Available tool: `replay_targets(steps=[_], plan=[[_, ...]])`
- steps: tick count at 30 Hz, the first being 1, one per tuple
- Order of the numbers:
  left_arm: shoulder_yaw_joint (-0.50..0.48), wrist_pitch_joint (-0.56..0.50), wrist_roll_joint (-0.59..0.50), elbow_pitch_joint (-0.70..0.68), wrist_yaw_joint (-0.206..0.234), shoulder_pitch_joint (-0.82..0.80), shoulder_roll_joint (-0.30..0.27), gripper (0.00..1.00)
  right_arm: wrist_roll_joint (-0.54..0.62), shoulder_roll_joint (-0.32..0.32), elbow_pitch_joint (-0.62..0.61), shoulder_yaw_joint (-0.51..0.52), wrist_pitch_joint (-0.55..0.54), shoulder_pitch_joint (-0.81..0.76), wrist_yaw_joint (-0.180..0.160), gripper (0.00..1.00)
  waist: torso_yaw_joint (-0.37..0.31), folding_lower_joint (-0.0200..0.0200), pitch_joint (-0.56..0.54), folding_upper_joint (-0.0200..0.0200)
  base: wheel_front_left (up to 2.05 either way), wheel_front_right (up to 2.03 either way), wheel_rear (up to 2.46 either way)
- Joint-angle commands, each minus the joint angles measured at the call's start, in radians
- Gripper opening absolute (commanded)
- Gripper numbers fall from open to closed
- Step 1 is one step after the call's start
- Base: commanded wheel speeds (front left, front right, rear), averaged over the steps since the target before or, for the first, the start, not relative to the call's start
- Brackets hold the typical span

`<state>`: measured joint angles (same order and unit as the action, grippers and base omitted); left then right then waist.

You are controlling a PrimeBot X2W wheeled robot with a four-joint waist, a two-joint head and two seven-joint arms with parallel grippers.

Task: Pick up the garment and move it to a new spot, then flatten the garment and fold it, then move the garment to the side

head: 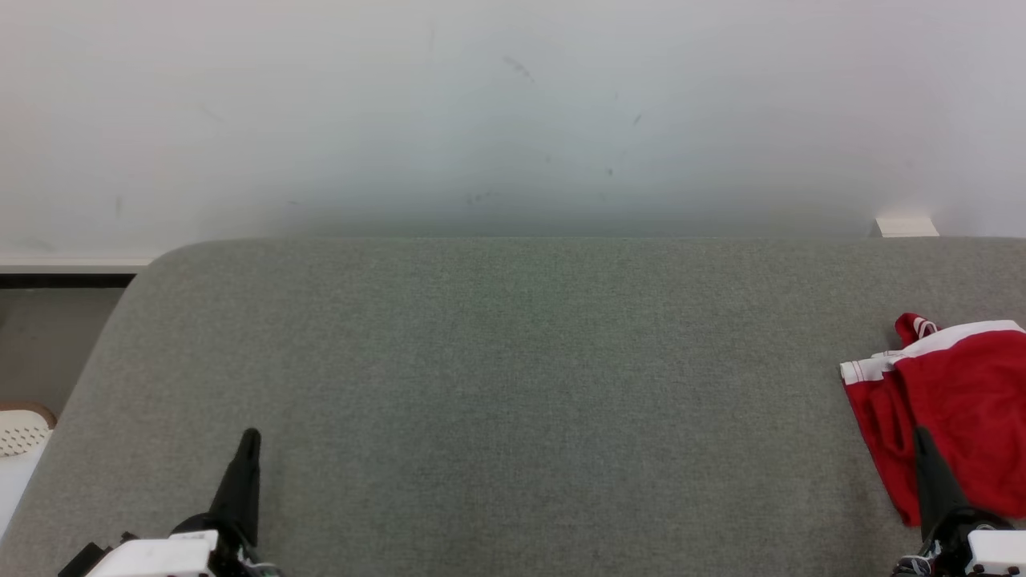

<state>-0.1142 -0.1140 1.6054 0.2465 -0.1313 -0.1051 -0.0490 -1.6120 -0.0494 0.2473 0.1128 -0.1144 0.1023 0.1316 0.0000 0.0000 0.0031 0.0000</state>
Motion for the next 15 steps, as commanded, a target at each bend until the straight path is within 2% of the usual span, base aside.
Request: replay_targets(steps=[1,15], plan=[[-0.002,-0.004,0.014,-0.003,0.001,-0.007,-0.002,0.00,-0.002,-0.001,-0.005,0.004,-0.003,0.012,-0.002,0.00,0.000,0.0000,0.000,0.0000,0.00,0.00,0.00],[-0.002,-0.004,0.014,-0.003,0.001,-0.007,-0.002,0.00,-0.002,-0.001,-0.005,0.004,-0.003,0.012,-0.002,0.00,0.000,0.0000,0.000,0.0000,0.00,0.00,0.00]])
